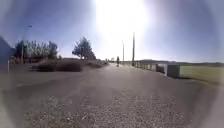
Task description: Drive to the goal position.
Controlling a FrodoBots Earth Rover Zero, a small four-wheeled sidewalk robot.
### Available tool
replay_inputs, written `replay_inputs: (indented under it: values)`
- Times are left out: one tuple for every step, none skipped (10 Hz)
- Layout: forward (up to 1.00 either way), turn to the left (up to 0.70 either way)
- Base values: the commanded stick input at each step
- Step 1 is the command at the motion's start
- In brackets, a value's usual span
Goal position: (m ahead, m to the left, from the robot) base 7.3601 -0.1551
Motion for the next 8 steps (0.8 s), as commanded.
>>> replay_inputs:
  values:
    - [1.0,0.0]
    - [1.0,0.0]
    - [1.0,0.0]
    - [1.0,-0.04]
    - [1.0,-0.12]
    - [1.0,-0.21]
    - [1.0,-0.29]
    - [1.0,-0.37]
